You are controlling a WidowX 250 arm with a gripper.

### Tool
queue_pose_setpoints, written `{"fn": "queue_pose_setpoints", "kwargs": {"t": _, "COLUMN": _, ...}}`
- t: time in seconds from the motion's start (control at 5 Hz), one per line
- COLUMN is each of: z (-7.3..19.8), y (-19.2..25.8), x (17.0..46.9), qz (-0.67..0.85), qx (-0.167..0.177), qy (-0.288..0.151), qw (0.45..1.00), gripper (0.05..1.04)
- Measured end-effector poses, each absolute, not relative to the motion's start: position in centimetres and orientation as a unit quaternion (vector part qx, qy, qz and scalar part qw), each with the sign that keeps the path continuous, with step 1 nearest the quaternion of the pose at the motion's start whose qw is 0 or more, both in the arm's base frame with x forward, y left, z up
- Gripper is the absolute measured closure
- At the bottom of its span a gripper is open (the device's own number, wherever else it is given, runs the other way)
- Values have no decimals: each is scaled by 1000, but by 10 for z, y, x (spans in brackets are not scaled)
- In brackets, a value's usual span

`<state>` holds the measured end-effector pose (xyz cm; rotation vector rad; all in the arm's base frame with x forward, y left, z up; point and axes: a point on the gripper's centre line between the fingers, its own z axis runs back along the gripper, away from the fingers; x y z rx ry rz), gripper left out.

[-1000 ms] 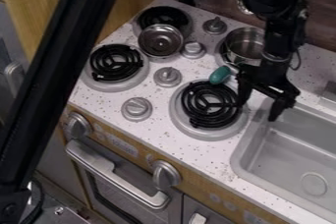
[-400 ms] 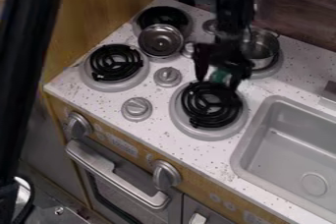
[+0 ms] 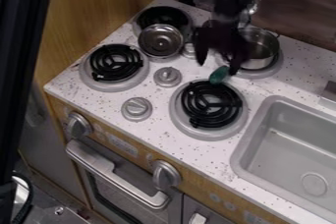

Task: Move the green thing to the left lower burner

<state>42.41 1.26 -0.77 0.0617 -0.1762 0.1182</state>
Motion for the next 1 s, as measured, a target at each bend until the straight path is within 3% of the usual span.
{"fn": "queue_pose_setpoints", "kwargs": {"t": 0.4, "z": -24, "y": 10, "x": 437, "qz": 59, "qx": 22, "qy": -85, "qw": 994, "gripper": 85}}
{"fn": "queue_pose_setpoints", "kwargs": {"t": 0.8, "z": -42, "y": 10, "x": 430, "qz": 55, "qx": 25, "qy": -47, "qw": 997, "gripper": 85}}
{"fn": "queue_pose_setpoints", "kwargs": {"t": 1.0, "z": -56, "y": 10, "x": 423, "qz": 57, "qx": 23, "qy": -25, "qw": 998, "gripper": 135}}
